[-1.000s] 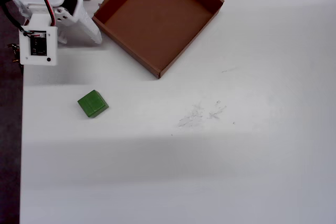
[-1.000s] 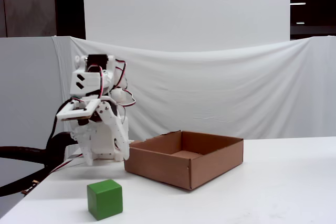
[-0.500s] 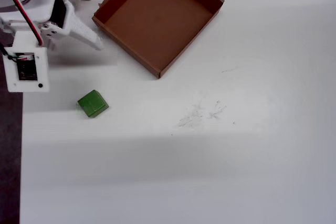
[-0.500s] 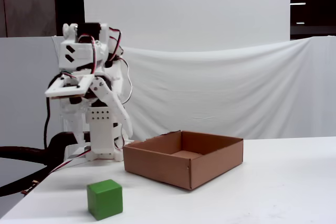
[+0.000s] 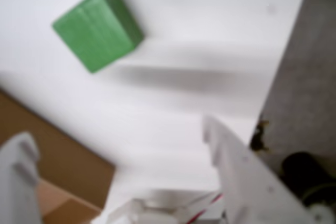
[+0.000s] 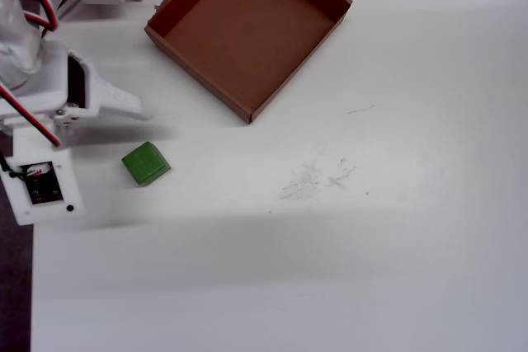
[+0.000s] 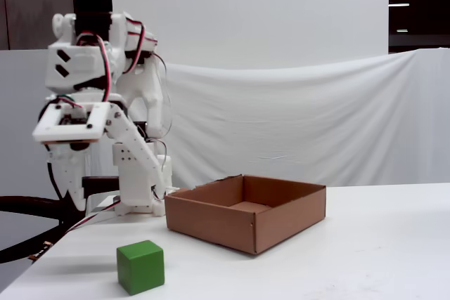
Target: Grasp a green cube and put it in a box.
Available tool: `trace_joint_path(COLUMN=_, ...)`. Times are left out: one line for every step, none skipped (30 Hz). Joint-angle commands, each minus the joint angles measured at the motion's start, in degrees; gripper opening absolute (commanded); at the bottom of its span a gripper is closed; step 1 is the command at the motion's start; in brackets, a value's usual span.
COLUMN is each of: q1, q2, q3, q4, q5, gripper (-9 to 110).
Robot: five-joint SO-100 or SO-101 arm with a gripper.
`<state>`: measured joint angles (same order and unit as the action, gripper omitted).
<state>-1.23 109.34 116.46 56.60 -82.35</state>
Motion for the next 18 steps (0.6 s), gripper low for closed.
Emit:
trace_joint_path(q1=0.1, q2=-2.7, q3=-5.3, q4=-3.3, q5=-1.5, gripper=43)
trace_joint_path(q1=0.1, q2=-4.2, q3=-6.1, q4=-4.6, q5=-1.5, gripper=43)
trace_joint_path(q1=0.0, q2=-5.7, q3=-6.7, q4=-6.0, q5=-1.5, gripper=43)
trace_joint_path(q1=-0.2, q2=-7.4, q3=-7.6, q4=-7.0, q5=-1.5, gripper=43)
trace_joint_path(q1=-0.4, q2=-9.0, q3=-8.5, q4=-8.0, q5=-1.5, gripper=43)
trace_joint_path(q1=-0.5, q2=-10.6, q3=-9.5, q4=-8.8, q5=-1.5, gripper=43)
trace_joint_path(q1=-0.7, q2=-12.2, q3=-10.5, q4=-9.6, q5=-1.5, gripper=43)
trace_joint_path(q1=-0.9, q2=-13.7, q3=-11.3, q4=-10.4, q5=-1.5, gripper=43)
trace_joint_path(q1=-1.2, q2=-14.9, q3=-12.1, q4=-11.0, q5=-1.5, gripper=43)
trace_joint_path(q1=-1.6, q2=-16.1, q3=-12.7, q4=-11.4, q5=-1.4, gripper=43)
trace_joint_path(q1=-2.1, q2=-17.0, q3=-12.9, q4=-11.9, q5=-1.1, gripper=42)
trace_joint_path(q1=-2.9, q2=-17.8, q3=-13.0, q4=-12.4, q5=-0.9, gripper=42)
trace_joint_path(q1=-3.5, q2=-18.3, q3=-12.9, q4=-12.5, q5=-0.7, gripper=42)
trace_joint_path(q1=-4.3, q2=-18.5, q3=-12.5, q4=-12.3, q5=-0.5, gripper=42)
trace_joint_path(q1=-4.9, q2=-18.5, q3=-12.0, q4=-12.0, q5=-0.4, gripper=42)
trace_joint_path(q1=-5.5, q2=-18.5, q3=-11.4, q4=-11.9, q5=-0.4, gripper=42)
trace_joint_path(q1=-6.1, q2=-18.1, q3=-10.7, q4=-11.9, q5=-0.4, gripper=42)
trace_joint_path(q1=-6.6, q2=-17.8, q3=-10.2, q4=-11.8, q5=-0.4, gripper=42)
